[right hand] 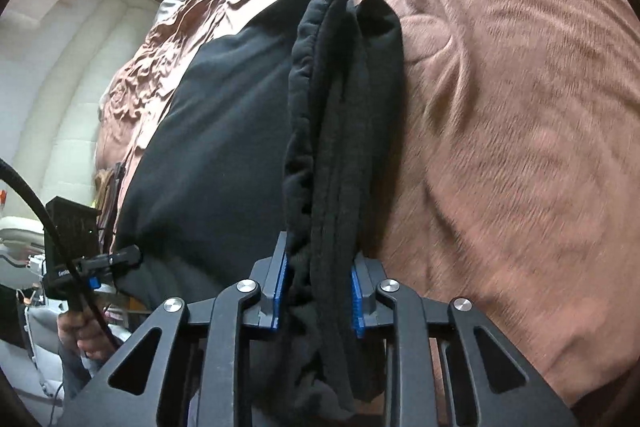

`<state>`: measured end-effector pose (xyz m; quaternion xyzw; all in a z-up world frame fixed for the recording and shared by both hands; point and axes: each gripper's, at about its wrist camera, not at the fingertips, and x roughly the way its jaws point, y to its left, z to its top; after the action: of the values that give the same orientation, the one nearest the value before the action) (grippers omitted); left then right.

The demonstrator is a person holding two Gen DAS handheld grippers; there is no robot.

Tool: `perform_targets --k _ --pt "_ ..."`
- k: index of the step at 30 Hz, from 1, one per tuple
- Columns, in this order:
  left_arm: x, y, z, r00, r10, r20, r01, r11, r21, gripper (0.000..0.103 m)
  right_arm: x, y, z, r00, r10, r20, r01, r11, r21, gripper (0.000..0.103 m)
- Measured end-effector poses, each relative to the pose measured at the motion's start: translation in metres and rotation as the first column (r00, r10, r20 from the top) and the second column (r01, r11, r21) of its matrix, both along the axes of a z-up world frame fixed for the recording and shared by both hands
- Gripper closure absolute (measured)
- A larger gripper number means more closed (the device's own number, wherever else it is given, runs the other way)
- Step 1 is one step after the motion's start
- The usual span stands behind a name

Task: Fold small clothes
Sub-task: 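Close both tools on the folded black sweatshirt's end, then lift the folded sweatshirt off the bed with both tools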

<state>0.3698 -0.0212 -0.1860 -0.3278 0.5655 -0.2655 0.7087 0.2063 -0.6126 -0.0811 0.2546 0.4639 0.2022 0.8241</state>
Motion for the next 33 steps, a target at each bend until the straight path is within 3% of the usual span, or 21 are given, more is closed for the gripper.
perform_targets --k 12,15,17,18,20,22,33 --pt "-0.011 0.017 0.002 1.000 -0.002 -0.005 0.002 0.999 0.043 0.083 -0.003 0.018 -0.009 0.998 0.061 -0.023 -0.059 0.995 0.077 0.081" --pt "0.007 0.005 0.001 1.000 -0.004 -0.031 0.007 0.996 0.093 0.072 0.004 0.015 -0.012 0.998 0.044 -0.044 -0.041 0.998 0.054 0.074" --pt "0.015 0.000 -0.003 0.999 -0.006 -0.046 0.012 0.992 0.128 0.054 0.012 0.009 -0.016 0.998 0.019 -0.058 -0.016 0.999 0.044 0.048" --pt "0.019 -0.001 -0.004 0.999 -0.009 -0.045 0.015 0.992 0.129 0.049 0.016 0.004 -0.016 0.999 0.003 -0.050 0.000 0.999 0.045 0.042" --pt "0.028 -0.002 -0.007 0.999 -0.002 -0.041 0.007 0.992 0.127 0.034 0.026 -0.004 -0.015 0.999 -0.020 -0.034 0.023 0.998 0.065 0.041" --pt "0.040 -0.001 -0.008 0.999 0.022 -0.032 -0.017 0.990 0.137 0.030 0.036 -0.009 -0.018 0.999 -0.028 -0.036 0.031 0.995 0.090 0.041" --pt "0.098 -0.008 -0.020 0.998 0.052 -0.036 -0.049 0.996 0.069 0.031 0.088 -0.022 -0.039 0.999 -0.031 0.013 0.028 0.976 0.217 0.041"
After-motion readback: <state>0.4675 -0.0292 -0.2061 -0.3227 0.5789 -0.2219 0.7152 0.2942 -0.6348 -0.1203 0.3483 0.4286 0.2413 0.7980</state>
